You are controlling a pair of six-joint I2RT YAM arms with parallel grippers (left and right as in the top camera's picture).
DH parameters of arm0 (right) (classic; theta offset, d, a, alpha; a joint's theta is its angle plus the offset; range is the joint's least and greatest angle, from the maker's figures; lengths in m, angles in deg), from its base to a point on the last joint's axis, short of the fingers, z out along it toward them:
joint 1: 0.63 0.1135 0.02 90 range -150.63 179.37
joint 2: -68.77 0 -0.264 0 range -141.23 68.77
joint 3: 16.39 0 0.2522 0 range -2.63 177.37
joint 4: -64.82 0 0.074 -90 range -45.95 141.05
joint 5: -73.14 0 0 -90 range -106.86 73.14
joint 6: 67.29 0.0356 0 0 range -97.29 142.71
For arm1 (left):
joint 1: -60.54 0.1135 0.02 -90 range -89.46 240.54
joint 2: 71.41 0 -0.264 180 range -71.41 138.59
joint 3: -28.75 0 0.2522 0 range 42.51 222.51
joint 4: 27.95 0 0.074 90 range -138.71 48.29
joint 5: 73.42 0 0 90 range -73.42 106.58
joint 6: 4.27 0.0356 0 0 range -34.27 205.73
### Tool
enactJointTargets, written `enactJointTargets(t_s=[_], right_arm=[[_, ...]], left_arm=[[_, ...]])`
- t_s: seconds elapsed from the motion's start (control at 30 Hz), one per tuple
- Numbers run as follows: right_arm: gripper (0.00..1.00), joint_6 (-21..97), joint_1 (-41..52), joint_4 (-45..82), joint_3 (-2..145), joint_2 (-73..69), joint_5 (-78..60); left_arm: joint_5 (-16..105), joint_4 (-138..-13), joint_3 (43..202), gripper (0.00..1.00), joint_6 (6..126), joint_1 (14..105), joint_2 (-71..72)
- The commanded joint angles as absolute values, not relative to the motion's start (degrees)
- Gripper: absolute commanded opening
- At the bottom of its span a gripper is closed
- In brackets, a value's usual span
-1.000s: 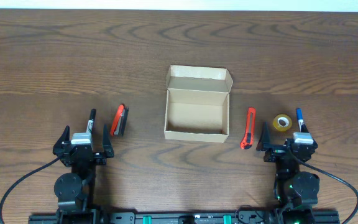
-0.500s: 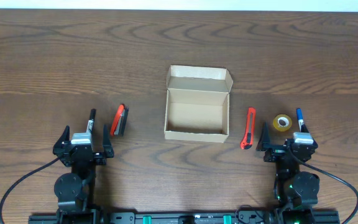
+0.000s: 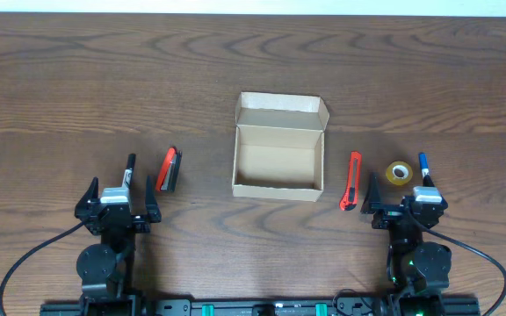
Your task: Pack container
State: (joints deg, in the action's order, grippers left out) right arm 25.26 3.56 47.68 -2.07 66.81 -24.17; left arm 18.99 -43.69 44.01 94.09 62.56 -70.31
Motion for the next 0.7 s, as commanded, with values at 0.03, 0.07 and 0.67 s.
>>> enactJointTargets(t_s=[0.03,0.07,0.67], right_arm=[[0.99,27.6,3.1,47.4,-2.3,65.2,-22.4],[0.99,28.1,3.1,47.2,-2.2,64.0,-22.3],[0.99,22.0,-0.2,17.5,53.8,4.0,-6.5]], left_arm=[[20.6,-45.8,42.8,0.95,93.4,62.3,-70.8],[20.6,-45.8,42.9,0.95,93.4,62.3,-70.8],[20.6,-45.8,42.8,0.95,93.4,62.3,-70.8]])
